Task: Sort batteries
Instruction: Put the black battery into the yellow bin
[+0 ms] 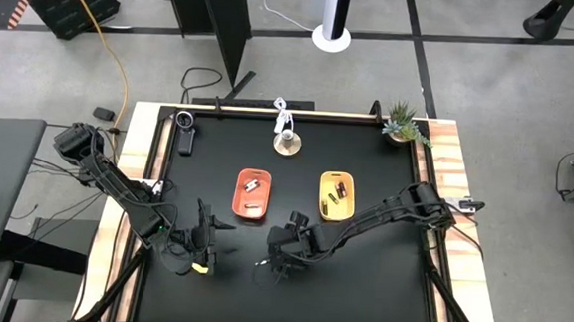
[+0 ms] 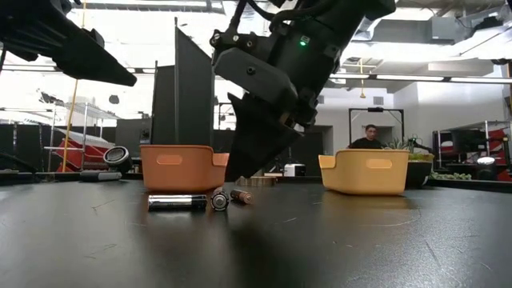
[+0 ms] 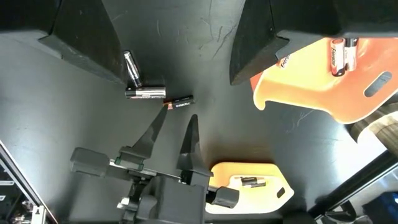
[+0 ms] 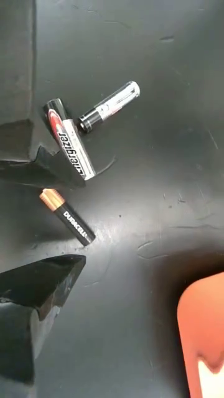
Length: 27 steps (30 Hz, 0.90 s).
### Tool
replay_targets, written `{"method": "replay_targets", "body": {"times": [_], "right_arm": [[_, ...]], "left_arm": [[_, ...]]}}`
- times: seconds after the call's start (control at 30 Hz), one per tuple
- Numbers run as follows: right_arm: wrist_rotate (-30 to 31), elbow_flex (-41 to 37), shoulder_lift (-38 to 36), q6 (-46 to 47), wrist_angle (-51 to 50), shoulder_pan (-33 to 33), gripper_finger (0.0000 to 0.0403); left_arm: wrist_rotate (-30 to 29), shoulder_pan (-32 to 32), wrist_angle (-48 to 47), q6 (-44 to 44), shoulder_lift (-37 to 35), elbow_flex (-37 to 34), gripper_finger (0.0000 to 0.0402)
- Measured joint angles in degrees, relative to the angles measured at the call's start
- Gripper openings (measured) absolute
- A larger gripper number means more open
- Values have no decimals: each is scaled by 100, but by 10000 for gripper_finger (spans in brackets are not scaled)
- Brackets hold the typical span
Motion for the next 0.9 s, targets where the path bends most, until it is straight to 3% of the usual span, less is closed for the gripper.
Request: {"method": "replay_targets", "body": {"times": [0.9], "right_arm": [[26, 2, 4, 71, 16, -4, 195]], "left_arm": [[0, -1, 4, 0, 0, 1, 277]]}}
